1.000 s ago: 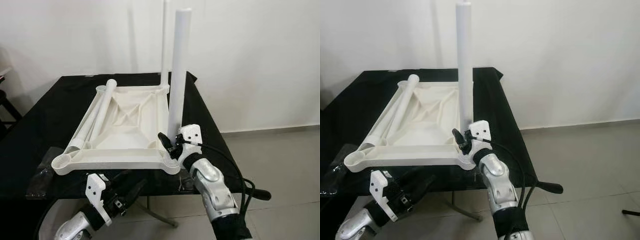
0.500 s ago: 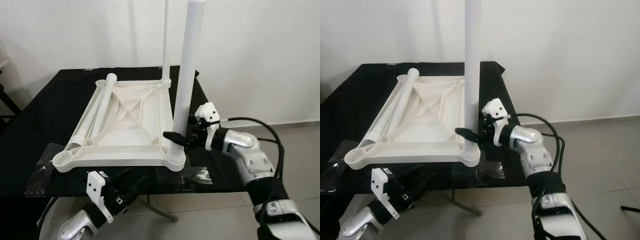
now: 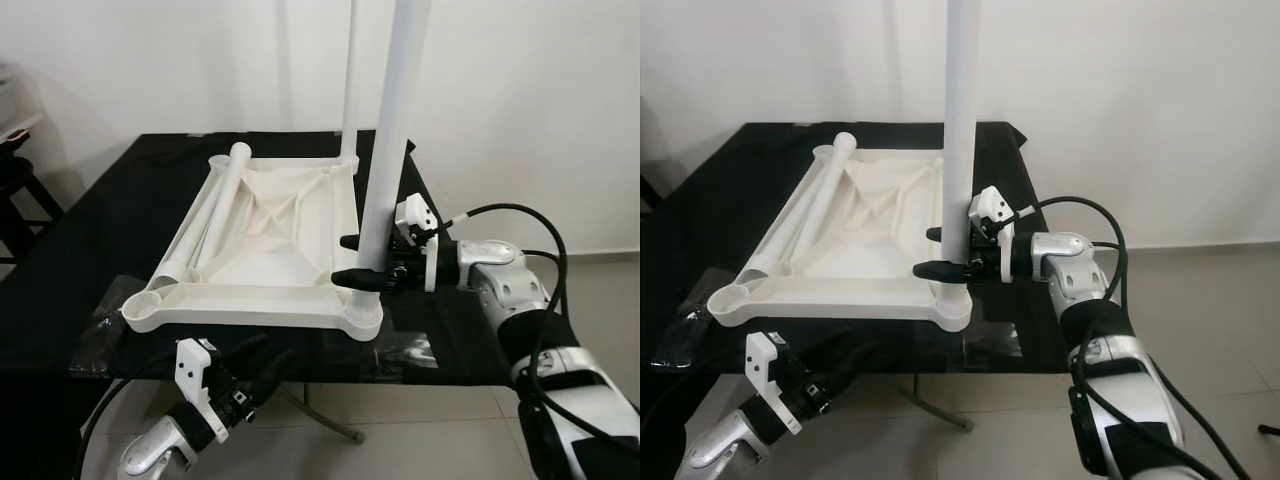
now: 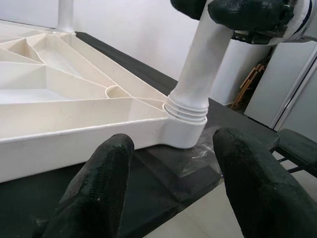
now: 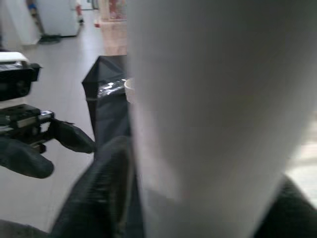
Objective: Building children table
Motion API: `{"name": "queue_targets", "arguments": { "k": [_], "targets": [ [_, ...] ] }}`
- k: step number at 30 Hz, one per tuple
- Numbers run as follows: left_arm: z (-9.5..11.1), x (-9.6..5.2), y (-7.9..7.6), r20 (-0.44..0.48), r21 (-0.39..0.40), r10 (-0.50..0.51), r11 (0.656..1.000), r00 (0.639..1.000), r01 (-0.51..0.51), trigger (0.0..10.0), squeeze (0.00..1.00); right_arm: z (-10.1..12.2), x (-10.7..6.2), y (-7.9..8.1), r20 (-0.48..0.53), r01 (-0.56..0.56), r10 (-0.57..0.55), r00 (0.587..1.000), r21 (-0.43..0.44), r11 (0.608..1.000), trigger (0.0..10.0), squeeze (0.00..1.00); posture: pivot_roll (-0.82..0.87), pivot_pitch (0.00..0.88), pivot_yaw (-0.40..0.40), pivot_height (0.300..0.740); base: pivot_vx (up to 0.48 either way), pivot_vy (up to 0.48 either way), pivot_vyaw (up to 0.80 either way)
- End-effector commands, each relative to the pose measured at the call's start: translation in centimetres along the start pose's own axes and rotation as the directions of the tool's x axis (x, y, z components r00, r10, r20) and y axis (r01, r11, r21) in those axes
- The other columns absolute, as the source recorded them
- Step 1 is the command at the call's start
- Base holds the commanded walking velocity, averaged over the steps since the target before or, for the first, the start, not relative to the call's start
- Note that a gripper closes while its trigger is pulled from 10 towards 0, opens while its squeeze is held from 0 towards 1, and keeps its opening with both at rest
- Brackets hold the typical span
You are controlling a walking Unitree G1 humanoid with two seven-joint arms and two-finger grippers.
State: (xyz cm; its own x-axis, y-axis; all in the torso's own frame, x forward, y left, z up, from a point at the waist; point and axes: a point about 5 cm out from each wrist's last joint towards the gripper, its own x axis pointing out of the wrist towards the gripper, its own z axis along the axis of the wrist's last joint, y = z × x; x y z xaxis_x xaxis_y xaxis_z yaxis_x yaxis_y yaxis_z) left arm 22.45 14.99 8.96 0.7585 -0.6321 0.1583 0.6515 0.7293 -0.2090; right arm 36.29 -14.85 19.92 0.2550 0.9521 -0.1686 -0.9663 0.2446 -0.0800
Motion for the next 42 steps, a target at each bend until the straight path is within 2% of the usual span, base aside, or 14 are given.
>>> {"name": "queue_targets", "arguments": {
  "k": [1, 8, 14, 17, 19, 28, 29, 30, 31, 32, 33, 34, 38, 42],
  "targets": [
    [-0.4, -0.4, 0.5, -0.033, -0.008, 0.008, 1.0, 0.999, -0.008, 10.0, 0.0, -0.4, 0.6, 0.3, 0.014, -0.049, 0.049, 0.999, 0.011, 0.999, 0.0, 0.0, 0.03, 0.0, 0.012, 0.74, 0.0, 0.0, 0.0],
    [-0.4, -0.5, 0.3, -0.035, -0.012, 0.004, 1.0, 0.999, -0.004, 10.0, 0.0, -1.3, 0.2, 0.2, 0.023, 0.044, -0.045, 0.999, 0.01, 0.999, 0.0, 0.0, 0.02, 0.0, 0.01, 0.74, 0.0, 0.0, 0.0],
    [-0.5, -0.8, 0.1, -0.036, -0.017, 0.004, 1.0, 0.999, -0.005, 10.0, 0.0, -4.1, 0.5, 1.6, 0.024, 0.34, -0.343, 0.939, 0.075, 0.937, 0.0, 0.0, 0.01, 0.0, -0.007, 0.74, 0.0, 0.0, 0.0],
    [-0.4, -1.0, 0.1, -0.038, -0.024, 0.003, 1.0, 0.999, -0.004, 10.0, 0.0, -9.7, 4.6, 7.4, -0.155, 0.758, -0.749, 0.644, 0.259, 0.598, 0.0, 0.0, 0.01, 0.0, 0.011, 0.74, 0.0, 0.0, 0.0],
    [-0.4, -1.0, 0.1, -0.041, -0.023, -0.002, 1.0, 0.999, 0.001, 10.0, 0.0, -10.1, 5.9, 8.7, -0.164, 0.773, -0.766, 0.621, 0.288, 0.565, 0.0, 0.0, 0.01, 0.0, 0.019, 0.74, 0.0, 0.0, 0.0],
    [-0.3, -0.9, 0.4, -0.044, -0.03, 0.0, 1.0, 0.999, -0.001, 10.0, 0.0, -8.2, 6.5, 6.8, -0.096, 0.766, -0.768, 0.633, 0.22, 0.604, 0.2, 0.0, 0.02, 0.0, 0.022, 0.74, 0.0, 0.0, 0.0],
    [-0.3, -1.0, 0.4, -0.044, -0.028, 0.002, 1.0, 0.999, -0.004, 10.0, 0.0, -8.0, 6.4, 6.7, -0.107, 0.776, -0.776, 0.622, 0.216, 0.592, 5.1, 0.0, 0.02, 0.0, 0.021, 0.74, 0.0, 0.0, 0.0],
    [-0.3, -1.0, 0.4, -0.044, -0.028, 0.002, 1.0, 0.999, -0.004, 10.0, 0.0, -8.0, 6.4, 6.7, -0.107, 0.776, -0.776, 0.622, 0.216, 0.592, 5.1, 0.0, 0.02, 0.0, 0.021, 0.74, 0.0, 0.0, 0.0],
    [-0.3, -0.9, 0.5, -0.044, -0.025, 0.004, 1.0, 0.999, -0.005, 10.0, 0.0, -7.5, 6.7, 6.6, -0.094, 0.754, -0.757, 0.647, 0.227, 0.617, 10.0, 0.0, 0.03, 0.0, 0.025, 0.74, 0.0, 0.0, 0.0],
    [-0.3, -0.9, 0.5, -0.045, -0.024, 0.005, 1.0, 0.999, -0.006, 10.0, 0.0, -7.0, 6.9, 6.8, -0.084, 0.742, -0.747, 0.659, 0.232, 0.629, 10.0, 0.38, 0.03, 0.0, 0.027, 0.74, 0.0, 0.0, 0.0],
    [-0.3, -0.9, 0.5, -0.045, -0.024, 0.005, 1.0, 0.999, -0.006, 10.0, 0.0, -7.0, 6.9, 6.8, -0.084, 0.742, -0.747, 0.659, 0.232, 0.629, 10.0, 0.38, 0.03, 0.0, 0.027, 0.74, 0.0, 0.0, 0.0],
    [-0.2, -1.0, 0.6, -0.048, -0.025, 0.004, 1.0, 0.999, -0.005, 10.0, 0.0, -5.6, 7.5, 6.9, -0.031, 0.679, -0.694, 0.719, 0.247, 0.692, 10.0, 1.0, 0.03, 0.0, 0.04, 0.74, 0.0, 0.0, 0.0],
    [-0.2, -1.0, 0.7, -0.049, -0.026, 0.004, 1.0, 0.999, -0.005, 10.0, 0.0, -5.2, 7.6, 6.9, -0.017, 0.662, -0.68, 0.733, 0.248, 0.707, 10.0, 1.0, 0.03, 0.0, 0.04, 0.74, 0.0, 0.0, 0.0],
    [-0.2, -0.9, 0.7, -0.055, -0.031, 0.001, 1.0, 0.998, -0.003, 10.0, 0.0, -3.7, 6.9, 6.2, 0.067, 0.497, -0.512, 0.856, 0.159, 0.853, 10.0, 0.92, 0.05, 0.0, 0.033, 0.74, 0.0, 0.0, 0.0]
  ]
}}
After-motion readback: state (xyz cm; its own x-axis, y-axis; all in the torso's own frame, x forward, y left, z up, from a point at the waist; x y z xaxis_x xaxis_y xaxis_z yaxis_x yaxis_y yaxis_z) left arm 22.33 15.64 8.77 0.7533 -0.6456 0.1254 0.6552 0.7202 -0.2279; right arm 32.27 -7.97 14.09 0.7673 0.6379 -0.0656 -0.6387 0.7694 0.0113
